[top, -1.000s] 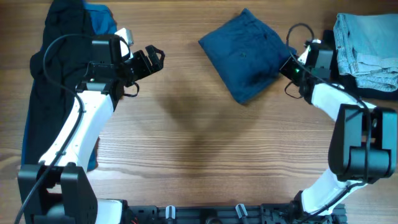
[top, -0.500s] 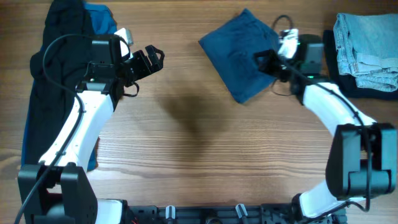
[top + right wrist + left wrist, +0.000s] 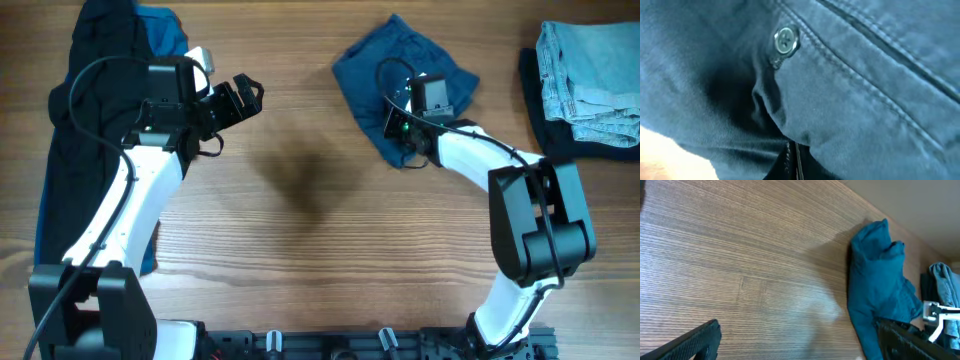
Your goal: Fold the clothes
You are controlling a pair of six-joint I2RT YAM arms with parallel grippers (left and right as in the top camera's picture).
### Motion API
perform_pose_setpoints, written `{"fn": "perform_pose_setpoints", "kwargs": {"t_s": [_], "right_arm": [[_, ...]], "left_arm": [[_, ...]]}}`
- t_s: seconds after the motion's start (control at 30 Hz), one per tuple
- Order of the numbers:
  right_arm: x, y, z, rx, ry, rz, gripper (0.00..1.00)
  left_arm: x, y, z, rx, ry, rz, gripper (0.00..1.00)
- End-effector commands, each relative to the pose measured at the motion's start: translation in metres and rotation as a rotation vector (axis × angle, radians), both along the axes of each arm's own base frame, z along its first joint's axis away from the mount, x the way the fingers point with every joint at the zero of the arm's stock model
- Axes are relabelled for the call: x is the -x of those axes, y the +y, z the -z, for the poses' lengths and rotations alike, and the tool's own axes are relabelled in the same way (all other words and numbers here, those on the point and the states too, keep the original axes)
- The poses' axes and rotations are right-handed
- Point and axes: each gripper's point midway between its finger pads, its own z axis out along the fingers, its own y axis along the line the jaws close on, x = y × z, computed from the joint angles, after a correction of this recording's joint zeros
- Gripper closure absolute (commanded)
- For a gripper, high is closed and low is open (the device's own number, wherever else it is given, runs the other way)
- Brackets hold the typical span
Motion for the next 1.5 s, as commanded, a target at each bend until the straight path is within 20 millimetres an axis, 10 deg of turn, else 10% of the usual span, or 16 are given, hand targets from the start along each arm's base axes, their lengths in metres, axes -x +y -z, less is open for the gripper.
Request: {"fn": "perform_pose_setpoints", "kwargs": {"t_s": [0.0, 0.3, 0.43, 0.6, 1.13, 1.47], "right_arm": [[0.010, -0.080, 0.032, 0.312, 0.045, 0.159, 0.95], [-0.074, -0.122, -0.055, 0.775, -0.390, -0.049, 0.73], [-0.080, -0.120, -0.091, 0.738, -0.481, 0.014, 0.30], [-0.075, -0.039, -0.106, 0.137, -0.532, -0.084, 0.22], [-0.087, -0.017, -0.021, -0.136, -0.447, 0.020, 0.40], [0.011, 0.018, 0.053, -0.303, 0.091, -0.119, 0.64]], "left_arm": [[-0.001, 0.003, 0.000, -0.008, -0.003, -0.005, 0.00], [-0.001, 0.003, 0.000, -0.008, -0.002, -0.005, 0.00], [0.000, 0.003, 0.001, -0.009, 0.005, -0.005, 0.00], [0.000, 0.003, 0.001, -0.009, 0.005, -0.005, 0.00], [0.004, 0.003, 0.004, -0.011, 0.024, -0.005, 0.00], [0.009, 0.005, 0.010, -0.021, 0.058, -0.012, 0.00]]}}
